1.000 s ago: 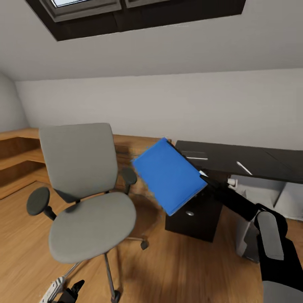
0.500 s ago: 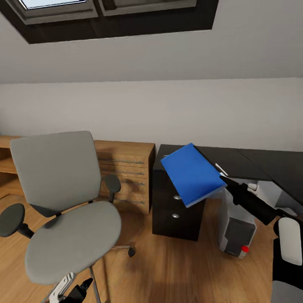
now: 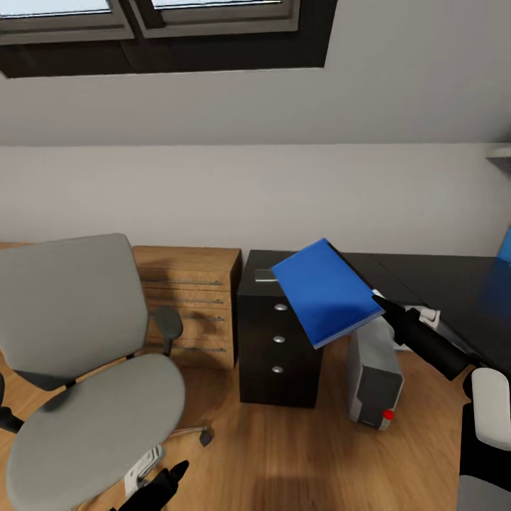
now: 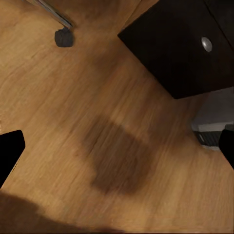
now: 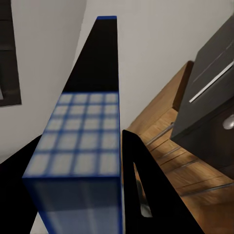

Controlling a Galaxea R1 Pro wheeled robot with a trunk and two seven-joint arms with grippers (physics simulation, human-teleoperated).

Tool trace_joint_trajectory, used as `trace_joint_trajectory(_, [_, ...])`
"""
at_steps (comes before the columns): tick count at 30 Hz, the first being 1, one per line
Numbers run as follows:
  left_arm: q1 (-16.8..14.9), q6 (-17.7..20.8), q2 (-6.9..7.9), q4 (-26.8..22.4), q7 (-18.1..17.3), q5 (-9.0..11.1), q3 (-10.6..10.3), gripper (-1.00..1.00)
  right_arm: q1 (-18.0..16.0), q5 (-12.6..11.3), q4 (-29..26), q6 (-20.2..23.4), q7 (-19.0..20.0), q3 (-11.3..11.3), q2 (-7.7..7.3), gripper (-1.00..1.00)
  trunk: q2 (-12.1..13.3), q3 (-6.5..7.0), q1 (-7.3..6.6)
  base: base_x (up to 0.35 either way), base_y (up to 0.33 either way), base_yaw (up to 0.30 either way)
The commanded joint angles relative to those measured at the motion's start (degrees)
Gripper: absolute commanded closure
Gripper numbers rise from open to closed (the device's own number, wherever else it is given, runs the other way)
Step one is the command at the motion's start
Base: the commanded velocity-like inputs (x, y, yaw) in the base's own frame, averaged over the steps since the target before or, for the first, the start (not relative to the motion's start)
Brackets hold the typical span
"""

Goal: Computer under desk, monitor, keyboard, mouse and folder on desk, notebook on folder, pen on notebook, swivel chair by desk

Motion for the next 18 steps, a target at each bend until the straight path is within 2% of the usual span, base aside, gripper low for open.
trace_joint_trajectory(1, [-0.3,0.27,-0.14,0.29,0.41,-0.42,-0.61,-1.0,-0.05,0.61,0.01,0.25,0.6,-0.12,-0.02,1.0,0.39,0.14,-0.23,0.0,0.0,-0.028])
trace_joint_trajectory(6, [-0.73,0.26,-0.4,0.84,0.39,-1.83,-1.54,-1.0,-0.05,0.55,0.02,0.25,0.6,-0.06,-0.03,1.0,2.39,1.05,-1.33,0.0,0.0,-0.012])
trace_joint_trajectory(14, [-1.26,0.19,-0.49,1.24,0.38,-2.26,-3.51,-1.0,0.04,0.54,-0.64,0.25,0.57,-0.12,0.03,1.0,5.6,2.49,-3.09,0.0,0.0,-0.001])
trace_joint_trajectory(17, [-1.43,0.17,-0.62,1.3,0.34,-2.23,-3.82,-1.0,-0.25,0.65,-0.66,0.25,0.37,-0.84,-0.35,1.0,6.81,3.03,-3.74,0.0,0.0,0.0])
trace_joint_trajectory(18, [-2.16,0.12,-0.8,2.43,0.32,-2.19,-4.0,-1.0,-2.22,0.81,0.0,0.25,-4.71,-2.72,-0.29,1.0,7.21,3.21,-3.96,0.0,0.0,0.0])
